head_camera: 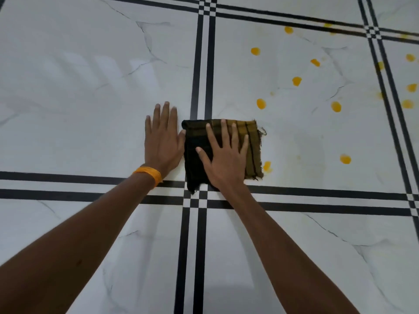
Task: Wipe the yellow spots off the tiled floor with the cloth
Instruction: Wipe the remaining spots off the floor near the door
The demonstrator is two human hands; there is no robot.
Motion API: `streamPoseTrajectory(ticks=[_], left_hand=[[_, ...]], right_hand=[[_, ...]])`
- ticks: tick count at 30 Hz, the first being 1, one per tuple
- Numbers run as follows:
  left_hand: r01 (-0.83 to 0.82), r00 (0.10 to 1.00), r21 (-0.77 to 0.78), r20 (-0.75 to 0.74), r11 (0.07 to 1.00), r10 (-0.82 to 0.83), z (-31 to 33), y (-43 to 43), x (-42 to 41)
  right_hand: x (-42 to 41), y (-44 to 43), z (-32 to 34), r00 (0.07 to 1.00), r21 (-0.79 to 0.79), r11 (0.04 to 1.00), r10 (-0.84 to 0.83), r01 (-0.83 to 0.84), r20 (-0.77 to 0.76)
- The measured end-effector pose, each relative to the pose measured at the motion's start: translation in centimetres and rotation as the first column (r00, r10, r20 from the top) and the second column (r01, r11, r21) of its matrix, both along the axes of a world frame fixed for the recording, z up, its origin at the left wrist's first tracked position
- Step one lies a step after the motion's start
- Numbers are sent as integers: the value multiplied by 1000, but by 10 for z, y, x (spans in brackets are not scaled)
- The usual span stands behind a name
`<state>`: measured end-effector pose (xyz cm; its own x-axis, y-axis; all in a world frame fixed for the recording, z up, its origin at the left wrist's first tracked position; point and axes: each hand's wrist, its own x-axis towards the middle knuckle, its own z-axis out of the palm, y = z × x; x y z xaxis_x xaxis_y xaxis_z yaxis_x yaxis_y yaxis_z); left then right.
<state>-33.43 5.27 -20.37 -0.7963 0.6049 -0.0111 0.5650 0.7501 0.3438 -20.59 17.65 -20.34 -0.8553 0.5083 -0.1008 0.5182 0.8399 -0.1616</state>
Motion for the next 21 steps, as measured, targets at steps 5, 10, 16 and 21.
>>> streamPoseTrajectory(ticks=[5, 10, 16, 21], left_hand=[[64, 996, -115, -52, 991, -70, -16, -6, -9], [139, 980, -107, -129, 985, -152, -14, -2, -16], [206, 972, -62, -106, 976, -212, -15, 39, -33], [204, 973, -59, -100, 977, -209, -18, 40, -35]], right_hand=[[47, 61, -4, 995, 54, 996, -75, 72, 64], [-24, 72, 0, 994, 44, 995, -96, 94, 50], [75, 86, -1, 994, 77, 992, -106, 104, 22], [-20, 112, -2, 967, 50, 967, -250, 248, 43]])
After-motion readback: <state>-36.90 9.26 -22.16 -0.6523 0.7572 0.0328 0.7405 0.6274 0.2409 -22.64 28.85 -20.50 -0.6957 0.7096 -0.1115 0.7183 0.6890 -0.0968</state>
